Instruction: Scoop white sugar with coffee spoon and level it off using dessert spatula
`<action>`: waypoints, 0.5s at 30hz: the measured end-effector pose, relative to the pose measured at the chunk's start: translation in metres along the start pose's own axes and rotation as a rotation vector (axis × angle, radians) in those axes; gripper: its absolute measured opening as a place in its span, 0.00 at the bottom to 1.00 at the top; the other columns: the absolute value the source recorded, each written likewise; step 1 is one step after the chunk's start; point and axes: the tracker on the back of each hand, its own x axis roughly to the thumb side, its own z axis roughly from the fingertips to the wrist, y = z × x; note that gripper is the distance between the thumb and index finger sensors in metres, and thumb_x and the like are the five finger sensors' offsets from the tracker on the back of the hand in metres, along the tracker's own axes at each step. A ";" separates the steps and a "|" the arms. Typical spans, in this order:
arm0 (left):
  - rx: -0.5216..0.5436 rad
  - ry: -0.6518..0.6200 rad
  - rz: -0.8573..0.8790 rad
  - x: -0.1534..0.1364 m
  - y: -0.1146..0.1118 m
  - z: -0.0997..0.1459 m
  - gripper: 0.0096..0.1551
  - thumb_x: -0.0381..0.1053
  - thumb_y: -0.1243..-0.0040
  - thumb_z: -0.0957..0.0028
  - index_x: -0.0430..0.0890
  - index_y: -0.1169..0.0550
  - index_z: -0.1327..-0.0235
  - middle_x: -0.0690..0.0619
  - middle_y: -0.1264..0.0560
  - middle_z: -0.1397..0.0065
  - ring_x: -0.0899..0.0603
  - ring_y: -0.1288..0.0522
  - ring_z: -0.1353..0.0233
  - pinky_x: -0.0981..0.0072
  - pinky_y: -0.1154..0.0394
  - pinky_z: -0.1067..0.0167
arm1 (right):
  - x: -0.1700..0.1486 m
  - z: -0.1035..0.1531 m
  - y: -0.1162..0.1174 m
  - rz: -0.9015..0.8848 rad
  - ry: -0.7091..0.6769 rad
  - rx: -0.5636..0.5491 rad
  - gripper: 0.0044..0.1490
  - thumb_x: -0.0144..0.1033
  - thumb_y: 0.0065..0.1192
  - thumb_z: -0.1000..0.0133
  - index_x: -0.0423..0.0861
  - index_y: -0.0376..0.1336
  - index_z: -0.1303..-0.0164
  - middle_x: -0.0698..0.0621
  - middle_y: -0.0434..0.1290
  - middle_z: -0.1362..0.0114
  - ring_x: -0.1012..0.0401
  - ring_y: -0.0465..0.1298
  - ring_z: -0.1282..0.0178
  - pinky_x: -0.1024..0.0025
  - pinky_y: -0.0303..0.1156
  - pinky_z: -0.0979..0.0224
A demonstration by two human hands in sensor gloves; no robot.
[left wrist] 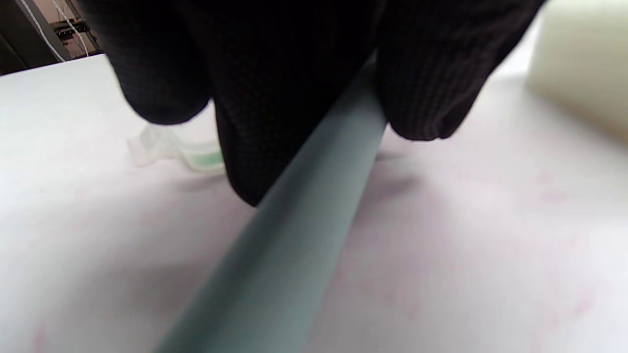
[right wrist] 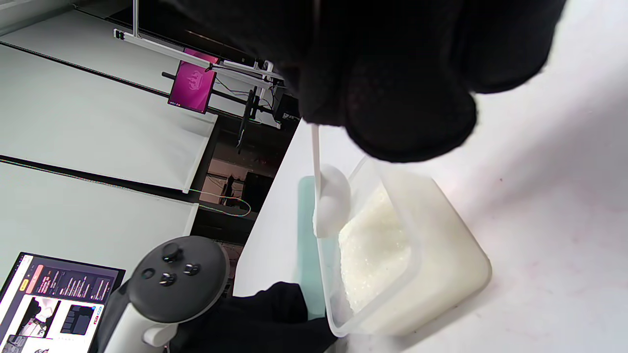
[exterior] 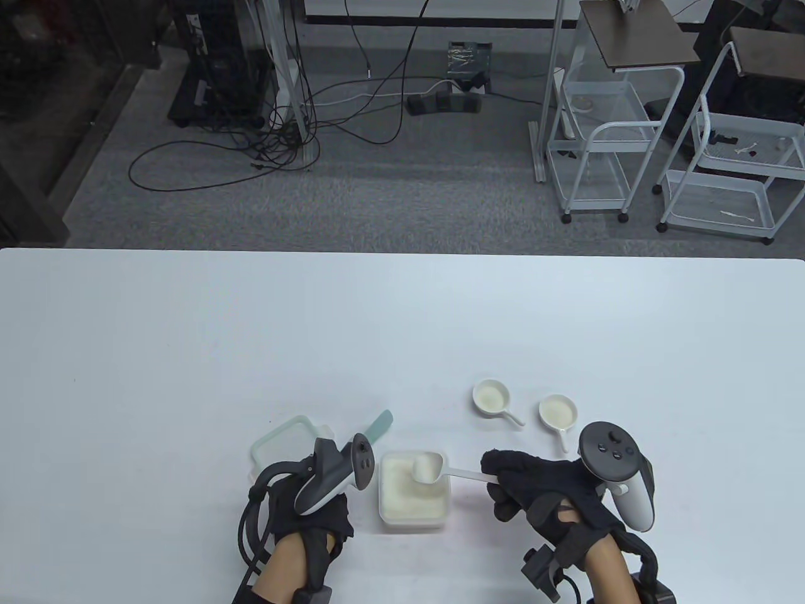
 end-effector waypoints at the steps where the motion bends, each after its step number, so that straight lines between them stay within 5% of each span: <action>1: 0.019 -0.017 0.071 -0.006 0.007 0.004 0.33 0.61 0.27 0.55 0.46 0.16 0.40 0.53 0.11 0.46 0.53 0.07 0.54 0.56 0.15 0.46 | 0.000 0.000 0.000 -0.001 0.000 0.001 0.27 0.24 0.58 0.46 0.33 0.68 0.37 0.35 0.80 0.53 0.48 0.84 0.60 0.40 0.75 0.41; 7: -0.055 -0.196 0.356 -0.009 0.028 0.022 0.32 0.60 0.27 0.55 0.45 0.16 0.40 0.53 0.11 0.46 0.52 0.07 0.55 0.57 0.15 0.47 | 0.000 0.000 0.000 0.002 0.004 0.001 0.27 0.24 0.58 0.46 0.33 0.68 0.37 0.35 0.80 0.53 0.48 0.84 0.59 0.40 0.75 0.41; 15: -0.112 -0.345 0.373 0.021 0.029 0.040 0.33 0.60 0.27 0.55 0.45 0.16 0.40 0.52 0.11 0.46 0.53 0.07 0.55 0.58 0.15 0.47 | -0.001 0.000 -0.001 -0.004 0.007 -0.001 0.27 0.24 0.58 0.46 0.33 0.68 0.37 0.35 0.80 0.53 0.48 0.84 0.59 0.40 0.75 0.41</action>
